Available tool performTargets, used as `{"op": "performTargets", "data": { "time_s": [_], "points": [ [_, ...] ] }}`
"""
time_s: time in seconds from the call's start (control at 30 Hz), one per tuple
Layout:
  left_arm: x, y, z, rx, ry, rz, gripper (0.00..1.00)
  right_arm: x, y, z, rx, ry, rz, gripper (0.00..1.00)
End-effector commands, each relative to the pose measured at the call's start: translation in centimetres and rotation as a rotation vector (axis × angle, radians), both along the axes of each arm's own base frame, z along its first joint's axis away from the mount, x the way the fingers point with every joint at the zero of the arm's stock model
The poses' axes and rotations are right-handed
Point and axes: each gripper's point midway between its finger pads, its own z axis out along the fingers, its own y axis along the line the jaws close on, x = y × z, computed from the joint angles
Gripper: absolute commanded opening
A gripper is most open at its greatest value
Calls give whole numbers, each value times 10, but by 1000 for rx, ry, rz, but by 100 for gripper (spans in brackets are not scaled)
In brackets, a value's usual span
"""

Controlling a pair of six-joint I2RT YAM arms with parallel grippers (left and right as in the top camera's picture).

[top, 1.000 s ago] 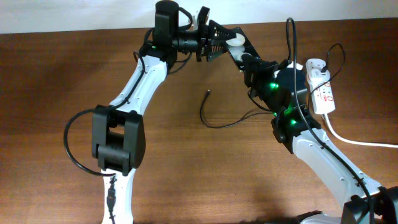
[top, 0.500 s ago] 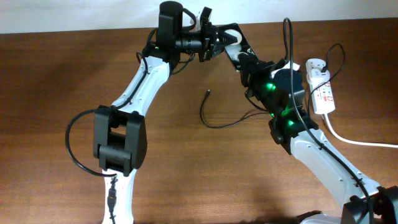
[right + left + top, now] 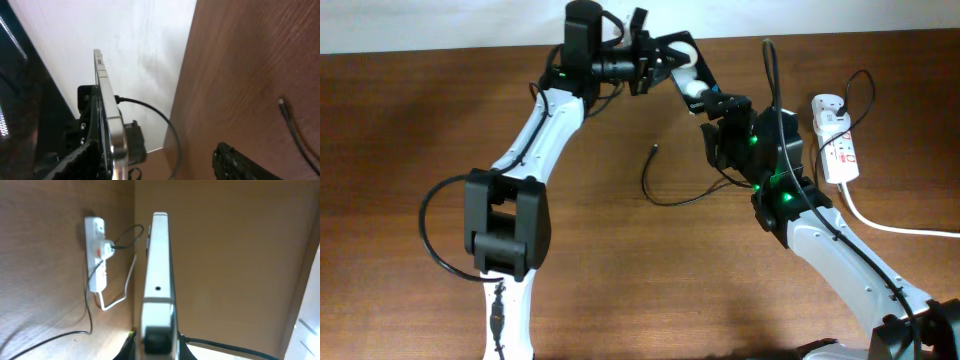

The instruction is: Plug charger to phone and switch on socket

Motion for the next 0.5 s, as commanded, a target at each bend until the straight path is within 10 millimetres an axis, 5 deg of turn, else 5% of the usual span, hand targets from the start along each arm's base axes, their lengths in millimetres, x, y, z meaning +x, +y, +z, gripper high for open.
{"op": "performTargets", "data": {
  "time_s": [0.0,0.1,0.23,0.27,0.3,0.47],
  "points": [
    [14,41,-17,48,35,53,0,-1,2,0,-137,-54,59,78],
    [22,86,-36,106,31,97,0,-11,-1,-25,-185,41,75,85],
    [26,115,-45,131,39,126,0,-17,-2,-37,-352,23,156,86],
    [26,122,-45,131,42,131,0,-22,-4,-45,-420,31,194,86],
    [26,131,-42,112,34,123,0,-28,-3,-54,-518,22,266,99],
    [23,175,-33,49,1,110,0,-45,-7,-76,-750,11,443,99]
  ]
}}
